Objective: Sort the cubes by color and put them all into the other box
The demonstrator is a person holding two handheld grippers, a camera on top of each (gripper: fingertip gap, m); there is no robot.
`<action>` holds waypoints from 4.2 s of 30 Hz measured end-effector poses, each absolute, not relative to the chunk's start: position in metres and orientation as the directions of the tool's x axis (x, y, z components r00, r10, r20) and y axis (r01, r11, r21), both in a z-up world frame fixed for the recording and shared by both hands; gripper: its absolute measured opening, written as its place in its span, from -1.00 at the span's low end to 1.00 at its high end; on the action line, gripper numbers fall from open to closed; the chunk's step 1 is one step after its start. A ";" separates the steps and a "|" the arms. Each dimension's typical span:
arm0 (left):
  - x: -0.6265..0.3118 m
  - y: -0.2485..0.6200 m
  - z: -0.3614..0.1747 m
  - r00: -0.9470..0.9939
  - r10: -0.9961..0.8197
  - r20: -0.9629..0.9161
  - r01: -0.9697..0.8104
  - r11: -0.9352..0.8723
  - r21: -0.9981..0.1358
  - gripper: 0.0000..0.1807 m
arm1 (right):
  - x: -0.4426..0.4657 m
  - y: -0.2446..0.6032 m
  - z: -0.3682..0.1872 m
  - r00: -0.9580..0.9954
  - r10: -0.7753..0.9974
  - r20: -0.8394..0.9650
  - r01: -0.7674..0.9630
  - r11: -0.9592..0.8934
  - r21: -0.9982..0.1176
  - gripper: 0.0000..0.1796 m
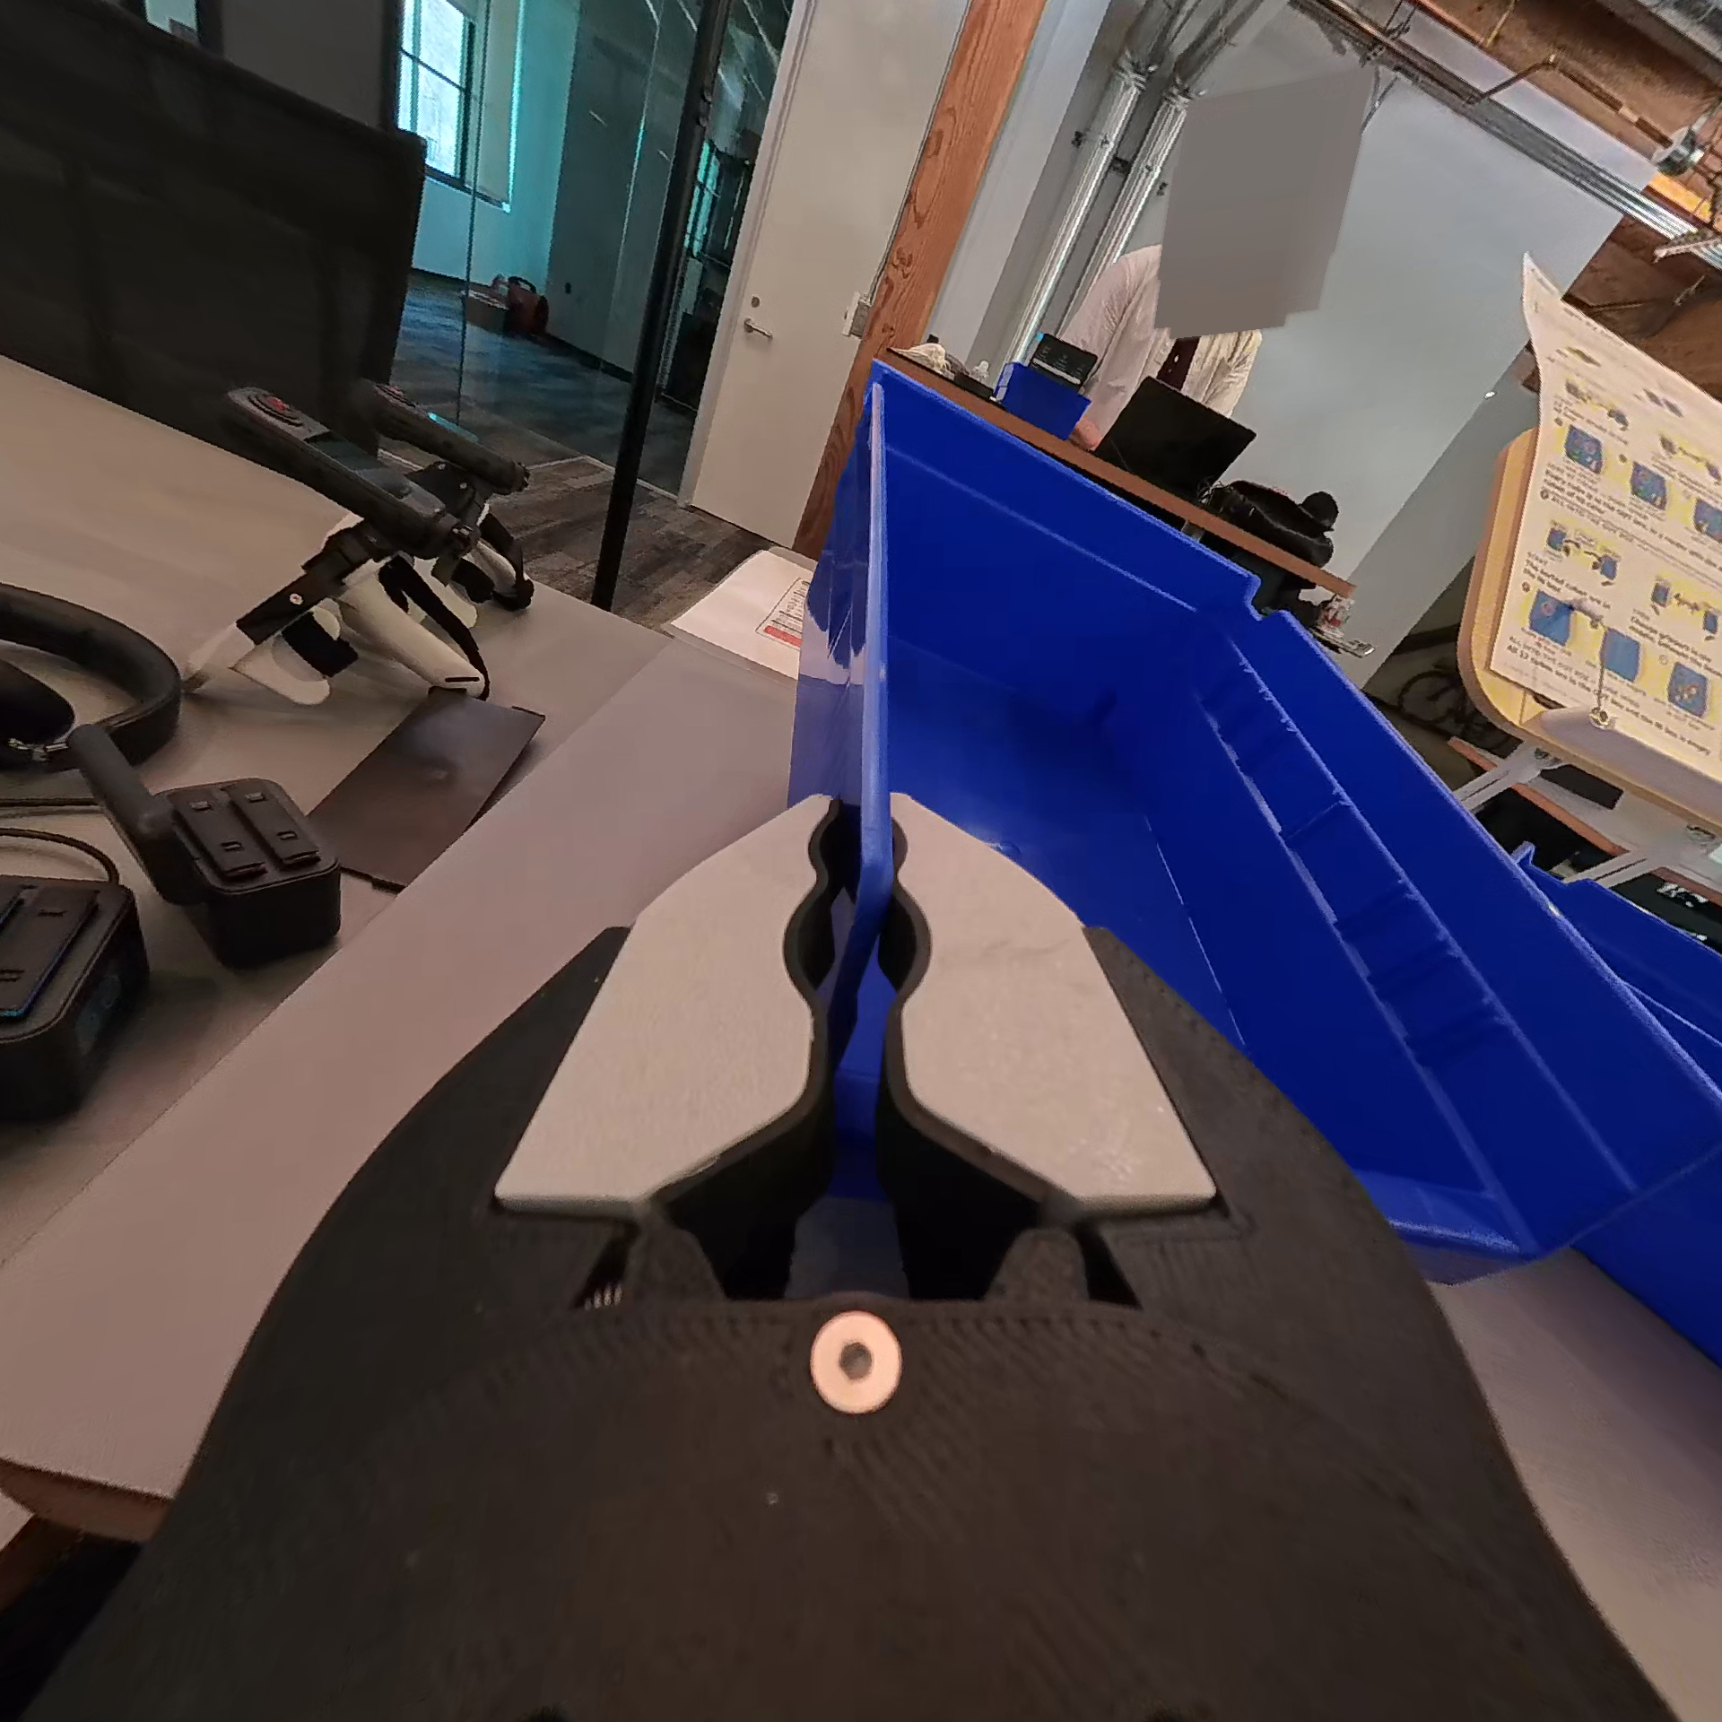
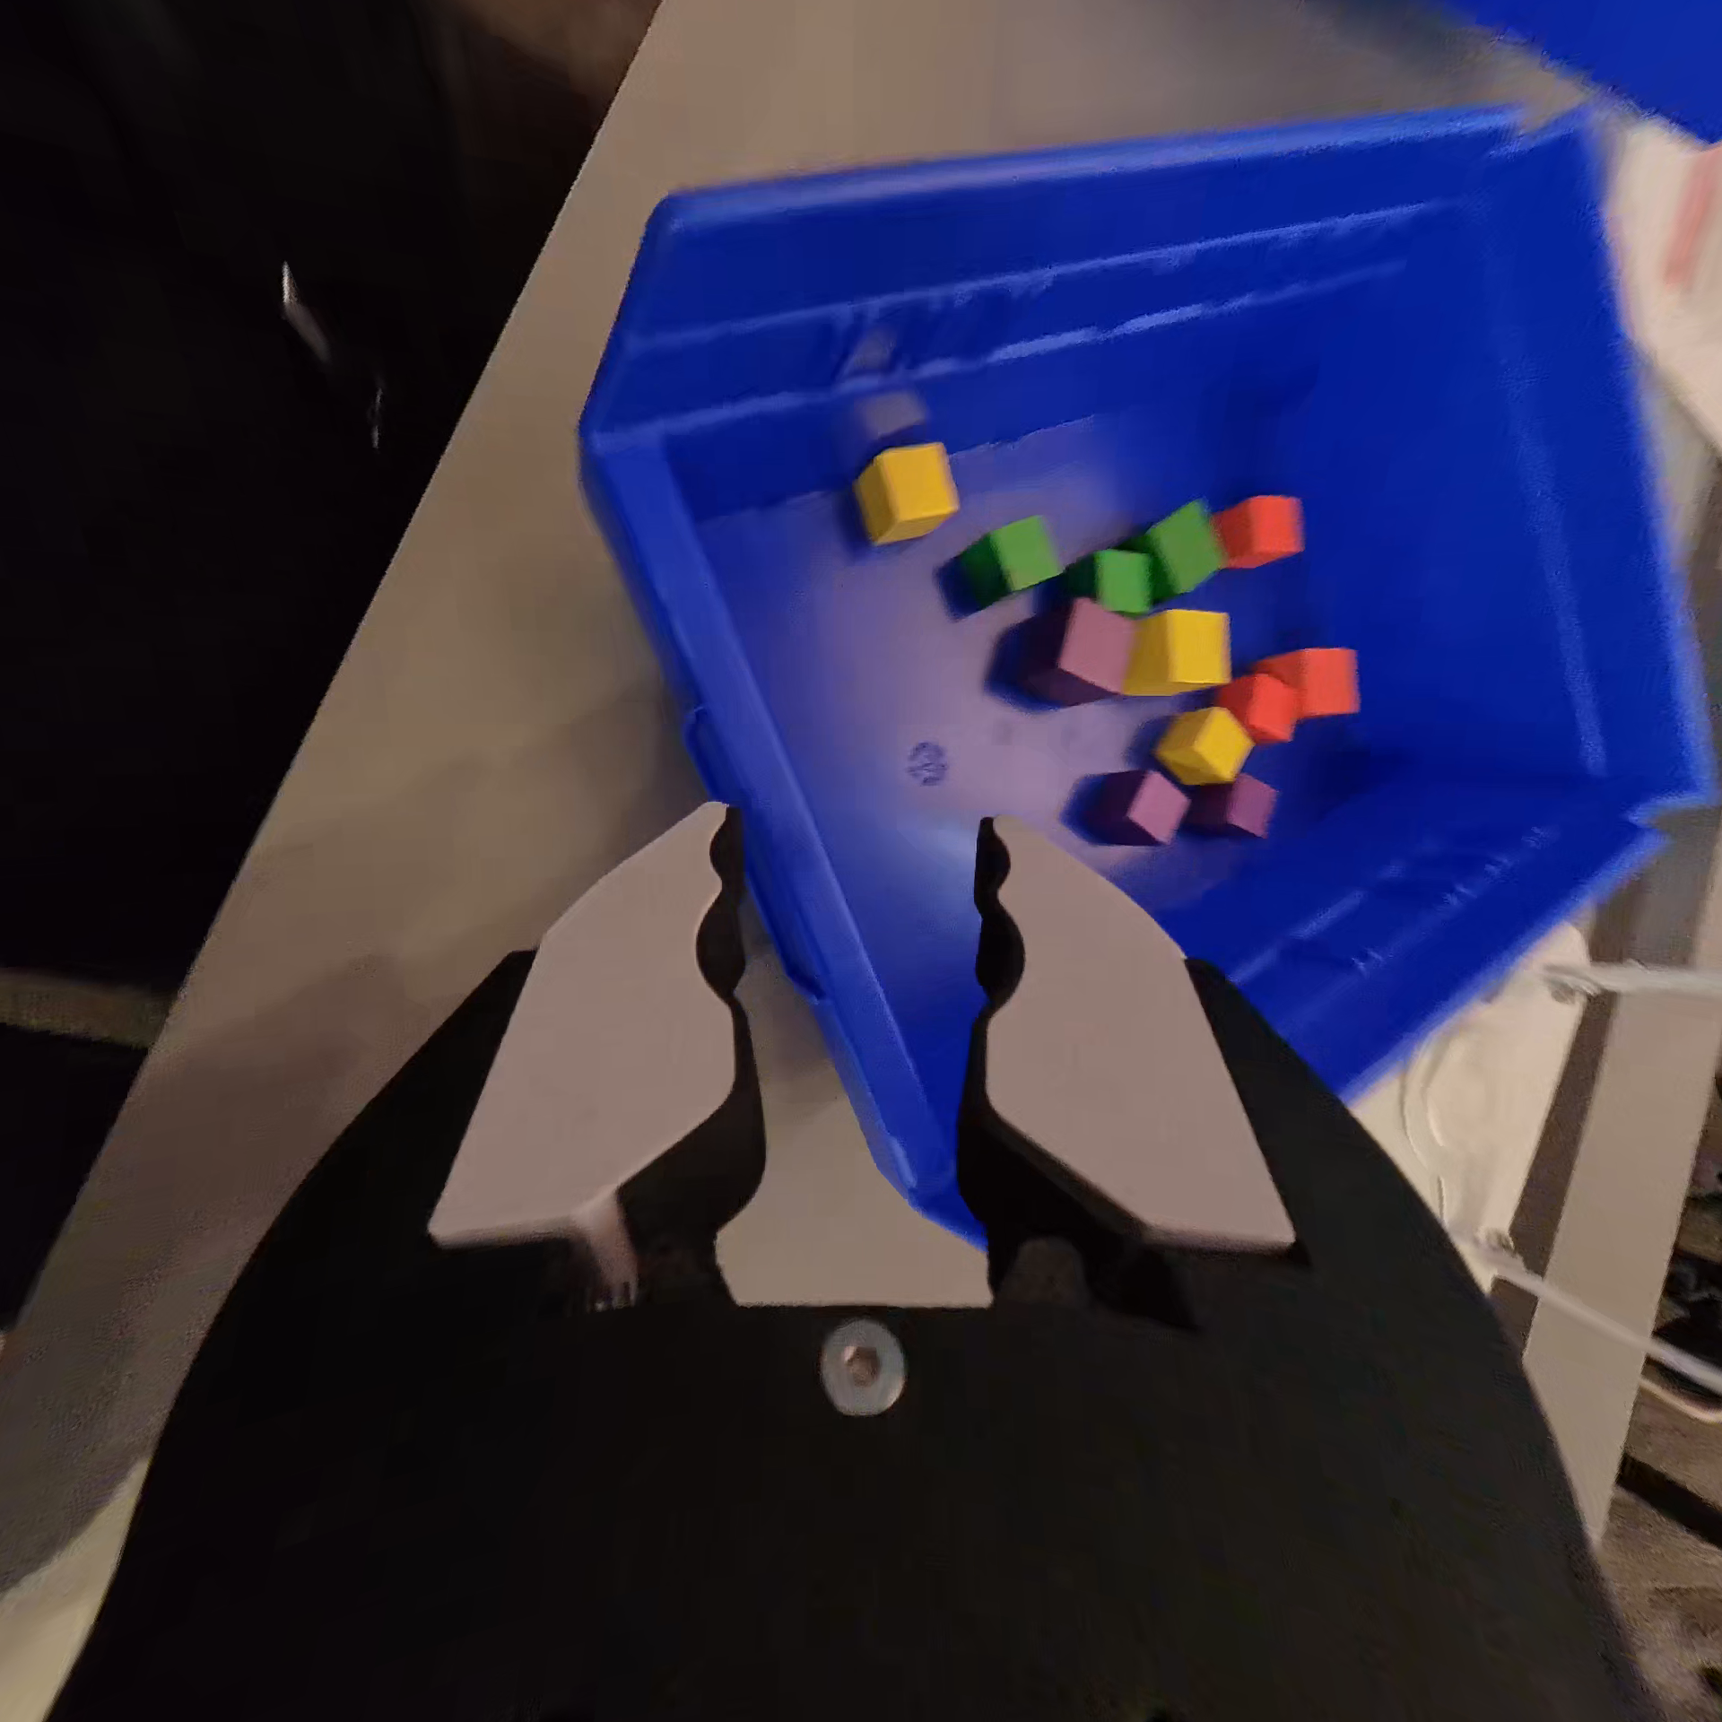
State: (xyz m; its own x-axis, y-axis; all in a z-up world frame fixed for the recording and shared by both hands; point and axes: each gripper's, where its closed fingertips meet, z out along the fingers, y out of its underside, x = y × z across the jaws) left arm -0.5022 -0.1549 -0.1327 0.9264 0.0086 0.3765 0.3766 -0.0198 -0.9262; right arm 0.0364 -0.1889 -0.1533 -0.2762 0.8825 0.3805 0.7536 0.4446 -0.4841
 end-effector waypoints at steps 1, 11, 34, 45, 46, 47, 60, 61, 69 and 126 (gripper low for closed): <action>-0.502 -0.155 -0.132 0.927 0.009 0.376 0.376 -0.019 -0.926 -0.96 | 0.034 -0.189 -0.165 -0.321 0.872 0.370 0.767 0.468 -0.439 -0.47; -0.502 -0.159 -0.129 0.924 0.006 0.382 0.382 -0.006 -0.924 -0.96 | 0.030 -0.199 -0.206 -0.528 0.830 0.181 0.779 0.558 -0.285 -0.77; -0.533 -0.179 -0.124 0.917 0.073 0.392 0.388 0.061 -0.920 -0.96 | -0.103 -0.128 -0.206 -0.388 0.901 0.192 0.847 0.431 -0.310 -0.78; -0.549 -0.187 -0.126 0.918 0.114 0.381 0.374 0.075 -0.924 -0.96 | -0.197 -0.056 -0.207 -0.136 0.970 0.200 0.924 0.197 -0.328 -0.78; -0.550 -0.187 -0.126 0.917 0.115 0.382 0.376 0.075 -0.924 -0.96 | -0.204 -0.048 -0.207 -0.109 0.974 0.201 0.929 0.171 -0.328 -0.78; -0.551 -0.187 -0.127 0.916 0.116 0.384 0.377 0.076 -0.923 -0.96 | -0.211 -0.041 -0.207 -0.082 0.977 0.199 0.933 0.145 -0.328 -0.78; -0.556 -0.185 -0.133 0.910 0.117 0.397 0.391 0.072 -0.918 -0.96 | -0.272 0.039 -0.208 0.120 0.972 0.200 0.945 -0.049 -0.325 -0.77; -0.556 -0.185 -0.134 0.910 0.117 0.398 0.392 0.073 -0.917 -0.96 | -0.274 0.043 -0.208 0.124 0.972 0.200 0.945 -0.054 -0.324 -0.77; -0.556 -0.185 -0.135 0.908 0.116 0.402 0.396 0.072 -0.916 -0.96 | -0.281 0.065 -0.208 0.138 0.971 0.194 0.943 -0.069 -0.327 -0.77; -0.195 -0.219 -0.013 0.904 -0.054 -0.423 -0.371 0.391 -0.842 -0.87 | -0.088 -0.074 -0.107 0.446 0.713 -0.541 -0.028 -0.594 -0.804 -0.93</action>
